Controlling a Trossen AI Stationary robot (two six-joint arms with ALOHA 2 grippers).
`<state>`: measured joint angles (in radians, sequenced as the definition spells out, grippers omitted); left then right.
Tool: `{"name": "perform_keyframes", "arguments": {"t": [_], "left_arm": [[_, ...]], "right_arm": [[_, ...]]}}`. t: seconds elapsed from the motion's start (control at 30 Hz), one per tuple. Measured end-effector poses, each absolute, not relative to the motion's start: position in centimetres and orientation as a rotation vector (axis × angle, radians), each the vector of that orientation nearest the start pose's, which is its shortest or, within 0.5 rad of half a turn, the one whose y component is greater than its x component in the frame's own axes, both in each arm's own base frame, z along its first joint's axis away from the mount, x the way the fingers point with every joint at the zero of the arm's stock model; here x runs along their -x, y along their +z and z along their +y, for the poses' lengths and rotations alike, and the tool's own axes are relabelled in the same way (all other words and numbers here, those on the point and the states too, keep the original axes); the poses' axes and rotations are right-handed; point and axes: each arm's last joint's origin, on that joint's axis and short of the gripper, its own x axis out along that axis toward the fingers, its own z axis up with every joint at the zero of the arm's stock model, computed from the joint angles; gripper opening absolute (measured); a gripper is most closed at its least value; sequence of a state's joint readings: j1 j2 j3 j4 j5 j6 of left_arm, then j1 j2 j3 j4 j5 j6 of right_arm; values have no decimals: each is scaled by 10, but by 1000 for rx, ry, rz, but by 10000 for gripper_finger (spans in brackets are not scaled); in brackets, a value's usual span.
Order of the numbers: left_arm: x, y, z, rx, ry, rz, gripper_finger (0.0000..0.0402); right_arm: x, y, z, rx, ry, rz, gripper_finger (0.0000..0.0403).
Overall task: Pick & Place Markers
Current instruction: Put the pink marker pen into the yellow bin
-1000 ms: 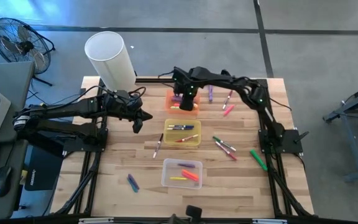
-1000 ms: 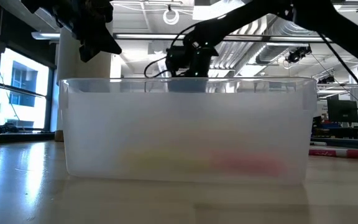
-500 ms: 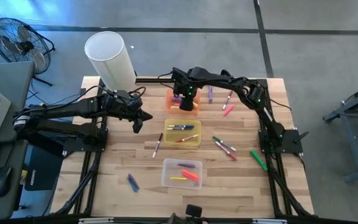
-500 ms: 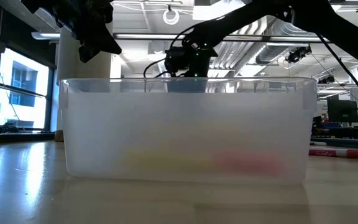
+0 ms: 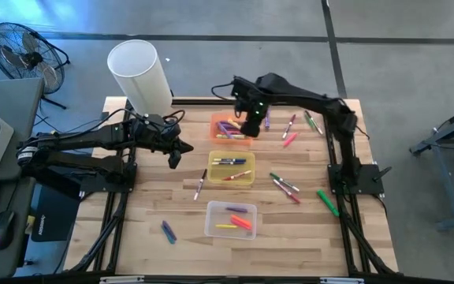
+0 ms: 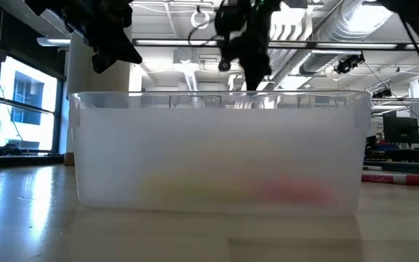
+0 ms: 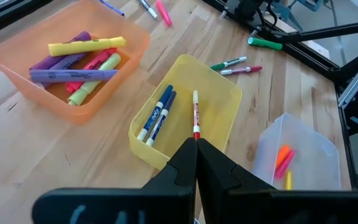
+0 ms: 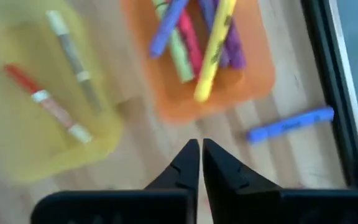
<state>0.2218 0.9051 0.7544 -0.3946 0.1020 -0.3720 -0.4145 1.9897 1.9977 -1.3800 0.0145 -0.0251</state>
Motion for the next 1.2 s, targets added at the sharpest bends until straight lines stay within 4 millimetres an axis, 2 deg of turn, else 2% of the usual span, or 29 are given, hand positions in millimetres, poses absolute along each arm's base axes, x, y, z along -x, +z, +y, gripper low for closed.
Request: {"name": "perform_keyframes", "arguments": {"t": [0.1,0.2,0.4,0.53,0.63,0.73,0.83,0.93,1.03,1.2], "left_arm": [[-187,284,39,448,219,512,0],[-187,283,39,428,220,514,0],[-187,283,39,365,201,520,0],[-187,284,39,311,187,524,0],[-187,283,39,287,181,527,0],[-187,283,40,285,180,526,0],[-187,283,39,285,176,527,0],[-187,283,39,287,171,531,0],[-187,283,39,288,168,535,0],[-187,282,38,296,146,540,0]], "right_arm": [[-336,337,-126,-255,-370,1322,16],[-301,348,-90,-331,-420,1288,3],[-220,339,-11,-593,-670,1160,1],[-187,319,29,-780,-783,1111,1],[-178,296,55,-828,-836,1175,0],[-180,270,75,-808,-864,1255,0],[-186,247,90,-784,-842,1261,0],[-194,229,98,-787,-786,1247,1],[-193,212,100,-794,-757,1257,5],[-187,185,94,-872,-750,1348,41]]}}
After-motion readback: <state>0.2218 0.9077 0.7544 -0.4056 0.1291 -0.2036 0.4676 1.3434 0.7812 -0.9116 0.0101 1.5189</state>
